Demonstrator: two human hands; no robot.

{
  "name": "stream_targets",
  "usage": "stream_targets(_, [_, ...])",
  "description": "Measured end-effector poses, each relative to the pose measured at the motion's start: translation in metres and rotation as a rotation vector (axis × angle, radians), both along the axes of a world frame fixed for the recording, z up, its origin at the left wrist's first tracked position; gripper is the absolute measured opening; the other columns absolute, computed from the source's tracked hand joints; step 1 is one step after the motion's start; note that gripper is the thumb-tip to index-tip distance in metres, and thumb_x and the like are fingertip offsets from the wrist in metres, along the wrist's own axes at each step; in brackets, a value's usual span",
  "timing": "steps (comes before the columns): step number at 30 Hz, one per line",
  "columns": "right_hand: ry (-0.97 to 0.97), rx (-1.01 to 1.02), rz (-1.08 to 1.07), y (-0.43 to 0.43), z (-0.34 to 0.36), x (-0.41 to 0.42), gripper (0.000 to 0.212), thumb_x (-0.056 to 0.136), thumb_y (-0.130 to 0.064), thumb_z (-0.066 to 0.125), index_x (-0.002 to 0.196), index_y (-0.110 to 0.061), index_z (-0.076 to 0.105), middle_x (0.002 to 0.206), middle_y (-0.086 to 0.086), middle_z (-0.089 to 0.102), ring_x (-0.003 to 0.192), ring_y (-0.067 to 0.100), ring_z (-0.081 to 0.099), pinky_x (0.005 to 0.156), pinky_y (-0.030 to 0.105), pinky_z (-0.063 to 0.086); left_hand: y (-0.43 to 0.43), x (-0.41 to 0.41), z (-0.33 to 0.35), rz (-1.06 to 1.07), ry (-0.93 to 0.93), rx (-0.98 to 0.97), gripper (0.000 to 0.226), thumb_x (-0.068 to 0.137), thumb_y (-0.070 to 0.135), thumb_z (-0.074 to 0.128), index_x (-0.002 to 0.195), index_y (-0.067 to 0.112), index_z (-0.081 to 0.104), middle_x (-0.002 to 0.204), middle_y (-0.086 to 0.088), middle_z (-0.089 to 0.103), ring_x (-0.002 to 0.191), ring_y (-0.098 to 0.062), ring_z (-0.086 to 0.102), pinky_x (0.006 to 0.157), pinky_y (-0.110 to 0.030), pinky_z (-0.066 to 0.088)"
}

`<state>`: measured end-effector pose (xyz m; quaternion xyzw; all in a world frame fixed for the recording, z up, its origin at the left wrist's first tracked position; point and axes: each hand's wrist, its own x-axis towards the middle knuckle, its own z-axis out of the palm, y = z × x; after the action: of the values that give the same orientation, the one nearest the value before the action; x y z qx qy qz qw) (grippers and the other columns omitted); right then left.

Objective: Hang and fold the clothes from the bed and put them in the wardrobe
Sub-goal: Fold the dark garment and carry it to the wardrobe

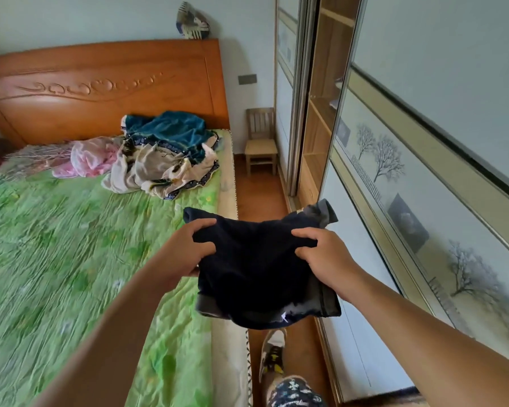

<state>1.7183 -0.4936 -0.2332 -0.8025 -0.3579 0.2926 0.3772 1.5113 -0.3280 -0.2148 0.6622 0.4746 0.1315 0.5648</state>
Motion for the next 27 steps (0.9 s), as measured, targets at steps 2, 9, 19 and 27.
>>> stream_targets(2, [-0.007,-0.002,-0.012,0.029,-0.004,0.024,0.043,0.098,-0.015,0.058,0.139,-0.029,0.058,0.146,-0.003,0.053,0.134,0.021,0.049,0.113,0.038,0.041,0.031,0.029,-0.004,-0.021,-0.004,-0.006,0.053,0.093,0.002,0.058,0.132,0.037,0.056,0.114,-0.006,0.069,0.092,-0.027,0.072,0.06,-0.032,0.058])
stream_targets(9, [-0.054,0.024,-0.059,0.174,0.003,0.132,0.043,0.097,-0.013,0.06,0.137,-0.028,0.061,0.145,-0.002,0.052,0.133,0.021,0.049,0.113,0.042,0.042,0.183,0.135,0.003,-0.083,0.008,0.053,0.055,0.093,0.002,0.056,0.132,0.041,0.054,0.113,-0.005,0.068,0.083,-0.021,0.068,0.058,-0.03,0.054])
stream_targets(19, [-0.106,0.076,-0.107,0.3,0.057,0.228,0.044,0.094,-0.014,0.06,0.132,-0.034,0.063,0.14,-0.003,0.055,0.128,0.018,0.051,0.107,0.038,0.045,0.32,0.241,0.057,-0.123,0.04,0.102,0.055,0.091,0.001,0.058,0.13,0.039,0.056,0.108,-0.009,0.07,0.071,-0.021,0.069,0.053,-0.031,0.053])
stream_targets(27, [-0.229,0.117,-0.125,0.339,0.101,0.273,0.045,0.096,-0.014,0.057,0.137,-0.031,0.061,0.141,-0.002,0.057,0.127,0.018,0.053,0.089,0.022,0.036,0.362,0.289,0.093,-0.13,-0.04,0.151,0.052,0.091,-0.002,0.06,0.129,0.033,0.059,0.108,-0.012,0.071,0.074,-0.025,0.073,0.057,-0.037,0.06])
